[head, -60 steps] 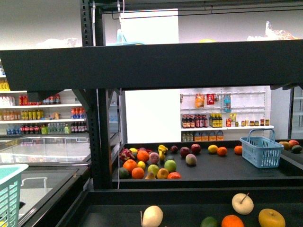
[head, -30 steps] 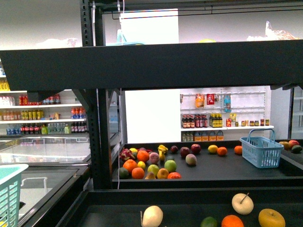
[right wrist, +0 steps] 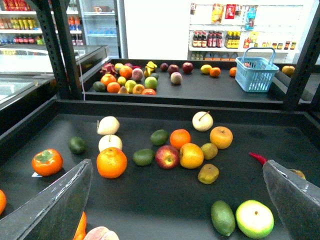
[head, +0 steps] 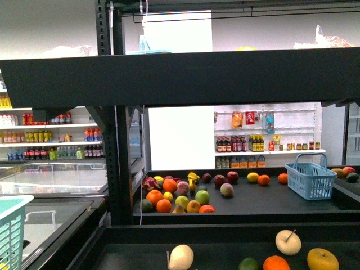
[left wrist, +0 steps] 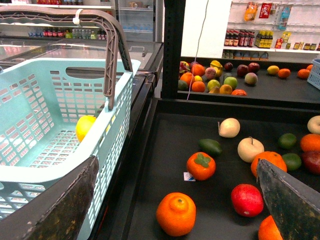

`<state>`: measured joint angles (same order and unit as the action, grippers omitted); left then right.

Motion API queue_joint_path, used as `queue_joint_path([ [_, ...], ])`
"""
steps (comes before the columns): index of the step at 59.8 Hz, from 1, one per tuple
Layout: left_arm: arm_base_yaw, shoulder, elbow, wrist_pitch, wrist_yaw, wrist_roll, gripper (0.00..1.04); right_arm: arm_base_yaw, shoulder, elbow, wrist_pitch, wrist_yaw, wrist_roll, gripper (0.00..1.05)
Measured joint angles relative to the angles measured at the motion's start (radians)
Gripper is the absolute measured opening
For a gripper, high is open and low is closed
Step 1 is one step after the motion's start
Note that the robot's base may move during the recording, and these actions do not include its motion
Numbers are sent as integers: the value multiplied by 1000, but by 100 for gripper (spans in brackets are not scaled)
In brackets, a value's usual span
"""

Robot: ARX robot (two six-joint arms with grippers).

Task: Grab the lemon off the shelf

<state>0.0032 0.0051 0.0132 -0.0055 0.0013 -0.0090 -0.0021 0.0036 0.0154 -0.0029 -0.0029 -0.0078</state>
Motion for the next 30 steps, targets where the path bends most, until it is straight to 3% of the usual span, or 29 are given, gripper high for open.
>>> queue_joint_path([
  [30,0,0,0,0,0,0,97,0,0,0,0,0,0,102],
])
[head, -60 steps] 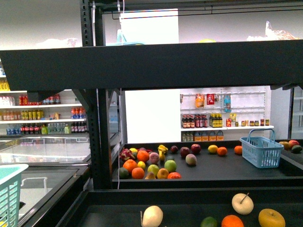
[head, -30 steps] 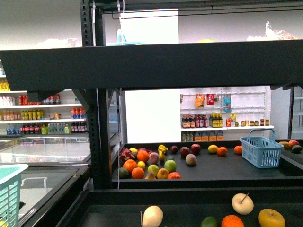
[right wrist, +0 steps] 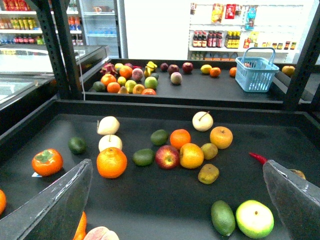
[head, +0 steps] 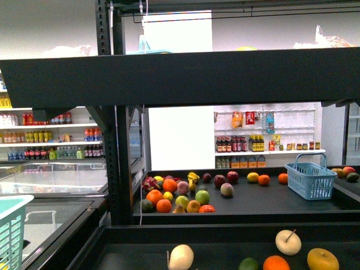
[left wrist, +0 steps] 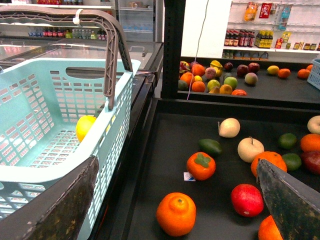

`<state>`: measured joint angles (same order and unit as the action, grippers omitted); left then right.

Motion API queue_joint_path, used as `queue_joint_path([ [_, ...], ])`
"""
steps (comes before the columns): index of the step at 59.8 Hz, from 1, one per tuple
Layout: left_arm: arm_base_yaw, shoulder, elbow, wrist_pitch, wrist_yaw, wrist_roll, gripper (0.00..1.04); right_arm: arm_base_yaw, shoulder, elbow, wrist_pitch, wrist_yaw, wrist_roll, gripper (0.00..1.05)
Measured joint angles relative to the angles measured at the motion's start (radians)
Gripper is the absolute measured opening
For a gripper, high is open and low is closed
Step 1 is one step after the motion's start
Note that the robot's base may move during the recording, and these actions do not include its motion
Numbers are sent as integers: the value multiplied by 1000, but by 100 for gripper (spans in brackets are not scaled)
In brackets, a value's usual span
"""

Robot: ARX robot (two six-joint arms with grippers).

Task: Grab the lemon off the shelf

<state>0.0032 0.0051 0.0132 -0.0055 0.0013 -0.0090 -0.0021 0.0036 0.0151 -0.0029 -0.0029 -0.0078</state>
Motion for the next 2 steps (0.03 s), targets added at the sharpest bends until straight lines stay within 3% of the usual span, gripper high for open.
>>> queue_joint_path([
  [2,0,0,0,0,0,0,97,0,0,0,0,0,0,102],
])
